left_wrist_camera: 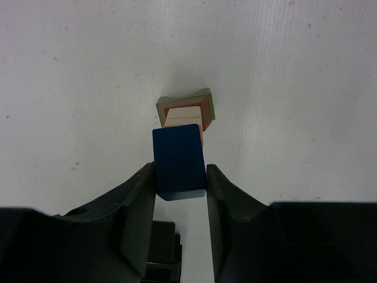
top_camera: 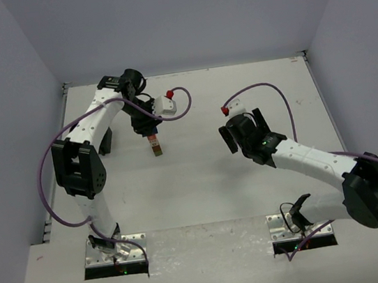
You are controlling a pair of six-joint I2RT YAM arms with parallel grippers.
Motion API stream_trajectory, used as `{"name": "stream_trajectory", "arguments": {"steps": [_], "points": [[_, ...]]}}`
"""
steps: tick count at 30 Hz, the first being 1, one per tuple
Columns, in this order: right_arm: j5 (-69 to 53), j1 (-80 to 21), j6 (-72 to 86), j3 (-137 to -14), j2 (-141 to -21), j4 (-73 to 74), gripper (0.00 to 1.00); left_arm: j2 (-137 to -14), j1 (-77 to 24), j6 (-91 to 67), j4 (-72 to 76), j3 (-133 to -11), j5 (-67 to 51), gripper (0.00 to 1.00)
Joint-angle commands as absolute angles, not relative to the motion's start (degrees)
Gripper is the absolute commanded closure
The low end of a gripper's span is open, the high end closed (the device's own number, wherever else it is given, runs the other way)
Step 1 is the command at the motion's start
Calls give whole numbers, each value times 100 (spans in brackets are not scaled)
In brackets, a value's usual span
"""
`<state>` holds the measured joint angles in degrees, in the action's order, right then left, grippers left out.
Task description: Build the wood block tower
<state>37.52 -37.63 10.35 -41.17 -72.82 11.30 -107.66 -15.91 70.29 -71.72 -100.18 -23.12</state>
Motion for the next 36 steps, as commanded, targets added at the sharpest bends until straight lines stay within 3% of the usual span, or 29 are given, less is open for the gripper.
{"name": "stream_trajectory", "arguments": {"steps": [1,4,11,14,24,26,29,33,36], "points": [[3959,-3744,1081,-4351,-7295,1099,1,-10788,-1679,7221,-7198,-10160,-2430,62],[3945,-3739,1072,-4363,-7316,1099,1,-10793,-1679,7222,-7173,-10173,-2408,44],[3960,-3735,1099,-4359,-7330,1099,1,-10807,-1679,7129,-7085,-10251,-2377,29],[3963,-3735,1098,-4378,-7313,1107,1,-10790,-1679,7081,-7054,-10358,-2355,1],[3692,-3744,1213,-4392,-7103,1076,1,-10143,-1679,6007,-5858,-11255,-2404,0],[3637,-3735,1343,-4375,-7058,1072,1,-9855,-1679,4864,-4456,-11230,-2163,0],[3569,-3666,1694,-4307,-6962,1068,1,-9402,-1666,2162,-2441,-11014,-848,0],[3148,-3281,2451,-3983,-6642,1064,1,-8916,-1595,277,-1753,-10812,-84,0],[3015,-3019,2829,-3614,-6233,1068,1,-8149,-1582,-1415,-1106,-9505,1280,0]]}}
